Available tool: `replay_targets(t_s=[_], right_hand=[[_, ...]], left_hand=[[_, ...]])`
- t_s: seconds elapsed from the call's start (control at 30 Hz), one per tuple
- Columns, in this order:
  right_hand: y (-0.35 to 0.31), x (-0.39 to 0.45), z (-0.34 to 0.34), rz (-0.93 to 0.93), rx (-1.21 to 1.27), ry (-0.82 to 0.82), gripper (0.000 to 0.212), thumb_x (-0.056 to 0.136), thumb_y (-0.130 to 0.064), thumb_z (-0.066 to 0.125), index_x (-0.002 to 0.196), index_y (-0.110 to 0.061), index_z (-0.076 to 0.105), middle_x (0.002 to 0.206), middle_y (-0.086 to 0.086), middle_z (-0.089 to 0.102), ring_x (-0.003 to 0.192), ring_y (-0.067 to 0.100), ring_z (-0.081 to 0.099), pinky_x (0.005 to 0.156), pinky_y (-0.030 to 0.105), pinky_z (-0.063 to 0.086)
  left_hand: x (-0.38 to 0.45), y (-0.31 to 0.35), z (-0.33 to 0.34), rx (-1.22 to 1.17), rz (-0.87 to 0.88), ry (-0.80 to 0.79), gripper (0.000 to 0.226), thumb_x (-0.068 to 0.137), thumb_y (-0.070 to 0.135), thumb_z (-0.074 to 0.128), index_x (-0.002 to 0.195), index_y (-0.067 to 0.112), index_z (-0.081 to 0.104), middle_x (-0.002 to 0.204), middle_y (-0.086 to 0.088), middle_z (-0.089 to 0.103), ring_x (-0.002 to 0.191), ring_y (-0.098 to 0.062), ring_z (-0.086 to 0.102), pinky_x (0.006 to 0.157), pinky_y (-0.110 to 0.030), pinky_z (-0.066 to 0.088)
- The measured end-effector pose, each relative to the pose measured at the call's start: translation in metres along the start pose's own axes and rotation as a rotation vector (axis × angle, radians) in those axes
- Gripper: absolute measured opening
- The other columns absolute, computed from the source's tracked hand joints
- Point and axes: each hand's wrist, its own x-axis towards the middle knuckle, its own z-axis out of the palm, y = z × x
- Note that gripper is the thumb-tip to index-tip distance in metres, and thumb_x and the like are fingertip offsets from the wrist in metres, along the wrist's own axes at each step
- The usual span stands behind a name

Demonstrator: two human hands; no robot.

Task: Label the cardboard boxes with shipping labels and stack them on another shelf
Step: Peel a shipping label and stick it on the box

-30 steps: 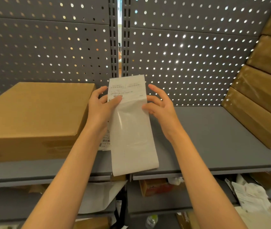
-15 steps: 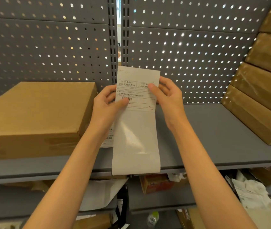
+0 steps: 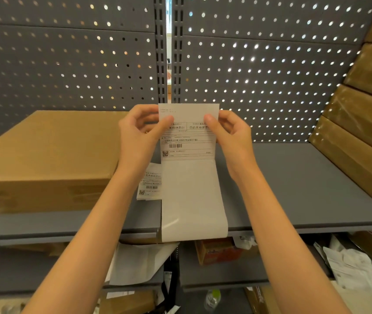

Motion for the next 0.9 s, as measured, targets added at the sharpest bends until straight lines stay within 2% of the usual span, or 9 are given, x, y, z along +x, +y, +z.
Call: replay_targets(t_s=[0.13,0.33,0.47,0.67,0.8,0.9], right_hand=[[0.0,-0.001,-0.001,0.003,0.0,-0.017,0.016,0.09,-0.01,0.061,0.104,-0.002,0.063,0.093,0.003,0.069,0.081,0.005,0.066,0.074,0.019,0.053],[-0.001,-0.003,-0.004,-0.007,-0.02,-0.038,0.014,0.09,-0.009,0.061,0.102,-0.002,0.063,0.092,0.003,0.069,0.082,0.006,0.066,0.073,0.019,0.053],[0.0,-0.004,-0.005,-0.005,-0.022,-0.031,0.017,0.09,-0.009,0.061,0.104,0.0,0.063,0.094,0.005,0.068,0.085,0.009,0.065,0.077,0.021,0.054],[0.001,-0.004,-0.003,0.003,-0.034,-0.031,0.017,0.09,-0.01,0.061,0.104,-0.001,0.064,0.093,0.004,0.069,0.084,0.007,0.065,0.075,0.02,0.054],[0.001,-0.004,-0.002,0.005,-0.039,-0.026,0.018,0.09,-0.01,0.061,0.105,0.0,0.064,0.092,0.003,0.069,0.081,0.005,0.066,0.073,0.017,0.053],[0.002,-0.005,-0.001,0.017,-0.044,-0.029,0.018,0.09,-0.011,0.061,0.104,-0.001,0.064,0.094,0.004,0.07,0.083,0.007,0.066,0.074,0.018,0.053]], left_hand=[[0.002,0.0,-0.002,0.071,0.087,0.023,0.039,0.078,0.011,0.075,0.106,0.014,0.049,0.087,-0.002,0.066,0.073,-0.004,0.066,0.065,-0.015,0.051],[0.009,-0.003,-0.006,0.207,0.137,0.034,0.016,0.077,0.018,0.075,0.085,0.021,0.062,0.078,0.009,0.063,0.069,0.001,0.058,0.065,-0.012,0.045],[0.01,-0.003,-0.006,0.173,0.111,0.023,0.009,0.079,0.019,0.074,0.082,0.017,0.065,0.077,0.005,0.066,0.071,-0.004,0.061,0.07,-0.021,0.052],[0.01,-0.005,-0.007,0.168,0.098,0.034,0.008,0.081,0.019,0.072,0.08,0.012,0.067,0.077,0.002,0.068,0.071,-0.008,0.064,0.068,-0.023,0.053],[0.009,-0.004,-0.008,0.158,0.096,0.042,0.007,0.083,0.016,0.069,0.084,0.009,0.069,0.078,0.004,0.068,0.068,-0.001,0.064,0.063,-0.014,0.049],[0.01,-0.004,-0.009,0.167,0.099,0.041,0.007,0.084,0.015,0.068,0.085,0.008,0.069,0.079,0.003,0.068,0.068,0.0,0.063,0.063,-0.013,0.05]])
